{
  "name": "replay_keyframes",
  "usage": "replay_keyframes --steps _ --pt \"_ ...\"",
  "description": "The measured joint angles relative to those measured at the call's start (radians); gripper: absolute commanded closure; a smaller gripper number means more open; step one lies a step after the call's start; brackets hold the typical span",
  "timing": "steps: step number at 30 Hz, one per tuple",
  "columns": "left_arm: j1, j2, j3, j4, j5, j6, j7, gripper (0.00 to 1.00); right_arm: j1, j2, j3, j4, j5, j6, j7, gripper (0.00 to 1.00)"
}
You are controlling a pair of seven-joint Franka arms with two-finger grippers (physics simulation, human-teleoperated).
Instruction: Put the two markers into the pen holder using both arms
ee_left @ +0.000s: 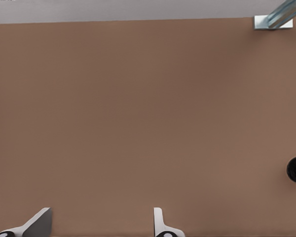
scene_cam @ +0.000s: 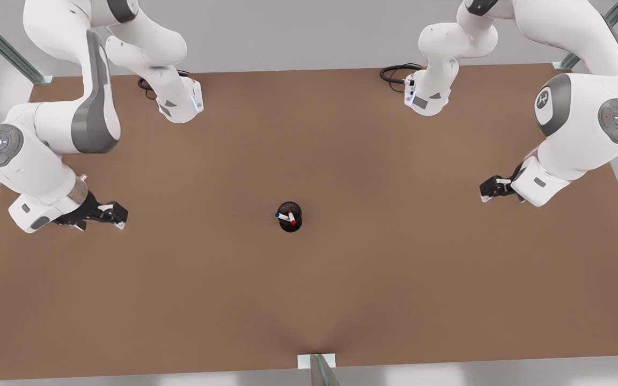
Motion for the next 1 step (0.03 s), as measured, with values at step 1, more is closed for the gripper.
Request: replay_keyframes --steps 1 --pt "-0.001 0.000 0.000 0.000 0.000 0.000 0.007 0.00 -0.002 0.001 -0.001 0.002 0.011 -0.024 -0.007 0.00"
